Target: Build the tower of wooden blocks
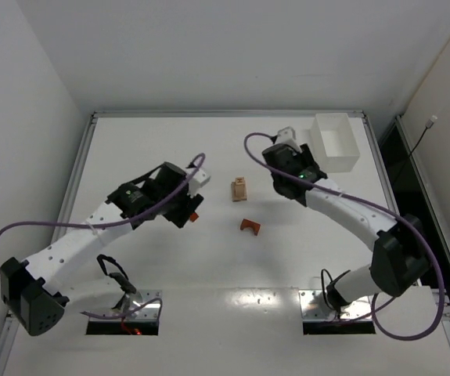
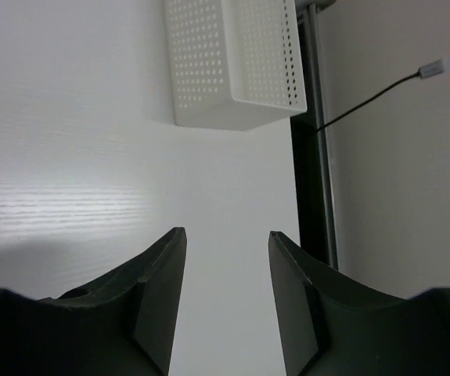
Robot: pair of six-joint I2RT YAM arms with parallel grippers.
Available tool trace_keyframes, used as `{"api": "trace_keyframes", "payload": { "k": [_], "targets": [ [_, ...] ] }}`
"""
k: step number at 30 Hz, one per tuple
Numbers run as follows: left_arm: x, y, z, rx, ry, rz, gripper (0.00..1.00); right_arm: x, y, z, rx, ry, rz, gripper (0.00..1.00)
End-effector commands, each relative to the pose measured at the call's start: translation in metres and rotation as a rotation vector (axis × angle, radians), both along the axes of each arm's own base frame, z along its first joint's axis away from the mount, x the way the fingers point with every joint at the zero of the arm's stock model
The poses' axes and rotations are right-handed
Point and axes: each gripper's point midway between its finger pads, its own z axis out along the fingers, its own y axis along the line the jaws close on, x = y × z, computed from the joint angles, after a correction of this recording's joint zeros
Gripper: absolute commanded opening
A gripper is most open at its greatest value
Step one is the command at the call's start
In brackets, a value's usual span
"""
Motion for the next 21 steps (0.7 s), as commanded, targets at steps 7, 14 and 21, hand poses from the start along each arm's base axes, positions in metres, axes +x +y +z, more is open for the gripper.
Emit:
{"api": "trace_keyframes", "payload": {
  "k": [7, 14, 21],
  "targets": [
    [-0.008, -0.121, 0.015, 0.135, -0.242, -0.674, 0.55, 0.019, -0.008, -0.003, 0.534, 0.279, 0.310, 0.46],
    [-0.003, -0.188, 0.013, 0.070, -0.347, -0.959, 0.54, 0.017, -0.056, -0.038, 0.969, 0.480, 0.242, 0.52],
    [0.005, -0.212, -0.011, 0.070, -0.411, -1.069, 0.51, 0.019, -0.048, -0.034, 1.232, 0.501, 0.358, 0.57]
  ]
}}
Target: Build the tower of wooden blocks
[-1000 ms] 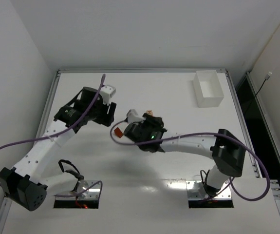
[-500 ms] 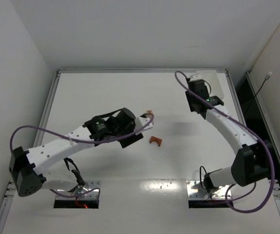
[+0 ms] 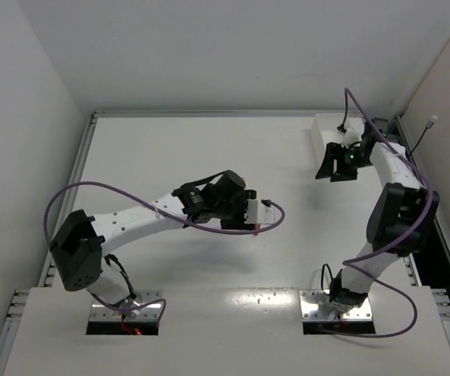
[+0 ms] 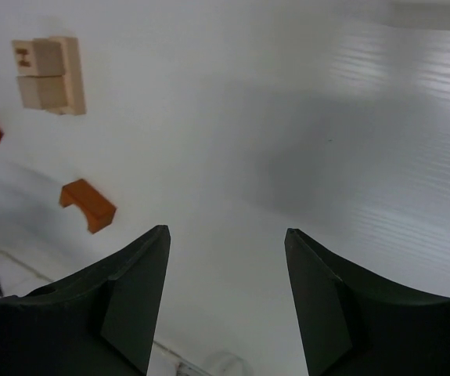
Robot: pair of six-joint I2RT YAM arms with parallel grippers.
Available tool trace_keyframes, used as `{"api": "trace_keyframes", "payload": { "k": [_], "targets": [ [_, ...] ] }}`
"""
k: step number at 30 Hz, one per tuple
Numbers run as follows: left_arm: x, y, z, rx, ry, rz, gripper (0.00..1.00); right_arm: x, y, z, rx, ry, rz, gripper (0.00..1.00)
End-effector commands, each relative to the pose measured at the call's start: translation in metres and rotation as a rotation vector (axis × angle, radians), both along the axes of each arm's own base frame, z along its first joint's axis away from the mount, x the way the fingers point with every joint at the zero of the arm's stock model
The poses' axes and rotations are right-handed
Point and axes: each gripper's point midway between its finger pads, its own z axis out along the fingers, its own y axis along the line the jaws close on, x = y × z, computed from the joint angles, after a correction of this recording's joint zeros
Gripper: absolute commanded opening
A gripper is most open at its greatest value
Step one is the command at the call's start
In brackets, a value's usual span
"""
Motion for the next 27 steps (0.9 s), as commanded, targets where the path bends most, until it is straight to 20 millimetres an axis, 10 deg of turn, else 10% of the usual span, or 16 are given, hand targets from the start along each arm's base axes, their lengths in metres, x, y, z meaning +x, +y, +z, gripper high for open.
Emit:
{"api": "trace_keyframes", "payload": {
  "k": [1, 15, 27],
  "targets": [
    [0.003, -0.029, 0.008, -0.076, -0.072, -0.144, 0.49, -0.001, 0.036, 0.038, 0.182, -0.097, 0.125, 0.58],
    [0.050, -0.064, -0.034, -0.055, 0.124, -0.159, 0.47, 0.001, 0.024, 0.028, 0.122, -0.085, 0.128, 0.58],
    [0.027, -0.040, -0.057, 0.019, 0.210, -0.233, 0.45, -0.001, 0.018, 0.015, 0.116, -0.043, 0.110, 0.58]
  ]
}}
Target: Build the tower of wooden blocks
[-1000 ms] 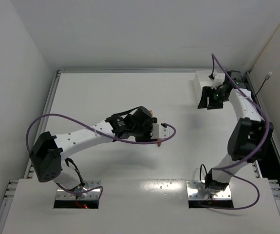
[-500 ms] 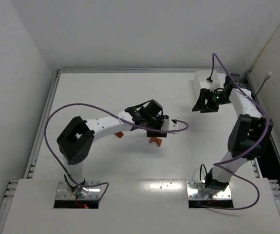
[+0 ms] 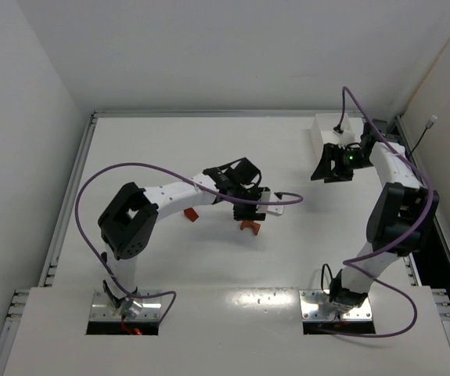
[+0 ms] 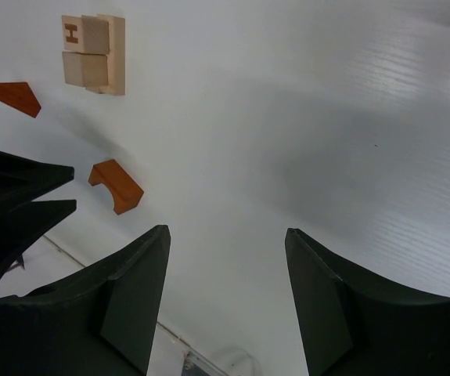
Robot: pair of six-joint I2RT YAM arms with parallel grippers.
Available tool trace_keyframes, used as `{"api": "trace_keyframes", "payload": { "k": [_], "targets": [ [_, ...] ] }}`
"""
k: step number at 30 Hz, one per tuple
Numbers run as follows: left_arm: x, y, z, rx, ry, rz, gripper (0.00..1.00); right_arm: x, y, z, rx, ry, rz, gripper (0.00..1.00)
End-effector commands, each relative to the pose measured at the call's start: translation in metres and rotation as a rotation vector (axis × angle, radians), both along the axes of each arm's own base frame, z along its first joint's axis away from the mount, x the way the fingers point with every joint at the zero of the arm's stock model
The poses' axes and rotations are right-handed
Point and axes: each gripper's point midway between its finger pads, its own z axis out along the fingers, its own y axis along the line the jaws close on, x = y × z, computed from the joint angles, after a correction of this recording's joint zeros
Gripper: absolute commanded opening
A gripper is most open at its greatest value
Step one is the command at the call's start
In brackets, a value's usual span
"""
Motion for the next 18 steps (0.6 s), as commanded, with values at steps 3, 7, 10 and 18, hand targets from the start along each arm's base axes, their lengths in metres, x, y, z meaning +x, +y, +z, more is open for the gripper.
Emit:
{"api": "trace_keyframes", "payload": {
  "k": [3, 7, 10, 18],
  "targets": [
    [-0.012, 0.010, -0.001, -0.008, 0.033, -0.054, 0.45, 0.011, -0.004, 0.008, -0.013, -0.047, 0.016, 0.58],
    [-0.014, 0.010, -0.008, 0.000, 0.046, -0.066, 0.45, 0.008, -0.005, 0.002, -0.016, -0.027, 0.013, 0.58],
    [-0.010, 0.013, -0.012, 0.006, 0.052, -0.057, 0.45, 0.011, -0.008, 0.003, -0.032, -0.038, 0.017, 0.58],
    [-0.013, 0.011, -0.024, 0.015, 0.072, -0.082, 0.44, 0.011, -0.011, -0.002, -0.050, -0.029, 0.018, 0.58]
  ]
}}
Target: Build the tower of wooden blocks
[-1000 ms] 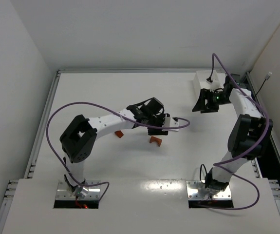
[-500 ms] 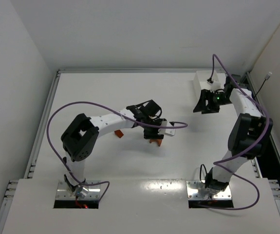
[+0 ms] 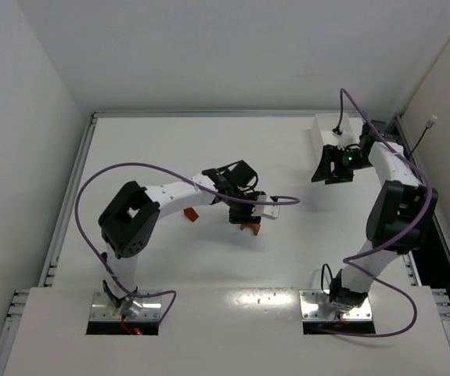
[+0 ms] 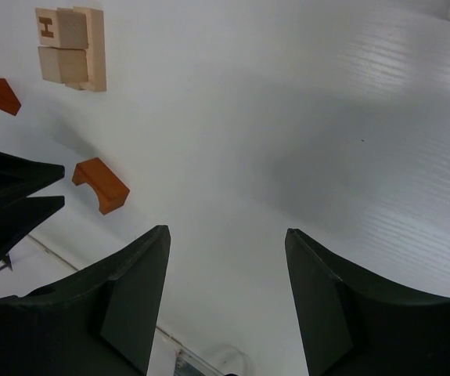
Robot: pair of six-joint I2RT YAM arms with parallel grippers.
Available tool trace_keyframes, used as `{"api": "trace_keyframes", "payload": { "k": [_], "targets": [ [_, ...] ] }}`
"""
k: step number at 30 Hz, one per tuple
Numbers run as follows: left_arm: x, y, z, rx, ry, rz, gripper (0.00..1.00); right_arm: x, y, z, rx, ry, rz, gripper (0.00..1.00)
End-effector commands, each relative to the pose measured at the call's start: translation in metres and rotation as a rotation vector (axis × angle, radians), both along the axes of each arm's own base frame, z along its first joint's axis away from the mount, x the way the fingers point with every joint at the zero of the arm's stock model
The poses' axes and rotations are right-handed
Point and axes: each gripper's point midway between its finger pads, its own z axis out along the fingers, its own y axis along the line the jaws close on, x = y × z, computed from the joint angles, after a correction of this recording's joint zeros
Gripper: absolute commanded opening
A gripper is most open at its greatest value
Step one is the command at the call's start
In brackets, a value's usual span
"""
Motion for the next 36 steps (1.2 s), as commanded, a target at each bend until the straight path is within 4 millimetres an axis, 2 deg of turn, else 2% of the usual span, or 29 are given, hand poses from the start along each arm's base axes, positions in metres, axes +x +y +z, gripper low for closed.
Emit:
{"api": "trace_keyframes", "payload": {
  "k": [1, 19, 21, 22, 26, 33, 34, 36],
  "targets": [
    [-0.002, -0.005, -0.003, -0.031, 0.013, -0.057, 0.44, 0.011, -0.005, 0.009, -0.018, -0.053, 0.023, 0.58],
    [0.001, -0.013, -0.024, -0.025, 0.025, -0.088, 0.41, 0.003, -0.006, -0.001, -0.027, -0.021, 0.019, 0.58],
    [-0.003, -0.016, -0.024, -0.030, 0.031, -0.101, 0.41, 0.001, -0.005, -0.004, -0.025, -0.012, 0.019, 0.58],
    [-0.004, -0.016, -0.029, -0.023, 0.038, -0.101, 0.39, 0.001, -0.005, -0.004, -0.025, -0.012, 0.019, 0.58],
    [-0.006, -0.022, -0.026, -0.042, 0.030, -0.115, 0.33, -0.001, -0.005, -0.004, -0.026, -0.008, 0.026, 0.58],
    [-0.003, -0.027, -0.030, -0.038, 0.027, -0.092, 0.09, -0.003, -0.004, -0.007, -0.023, 0.001, 0.026, 0.58],
    [0.000, -0.028, -0.030, -0.037, 0.011, -0.086, 0.00, -0.003, -0.004, -0.007, -0.023, 0.001, 0.026, 0.58],
    [0.004, -0.028, -0.026, -0.039, 0.006, -0.047, 0.00, -0.004, -0.004, -0.009, -0.021, 0.010, 0.026, 0.58]
  ]
}}
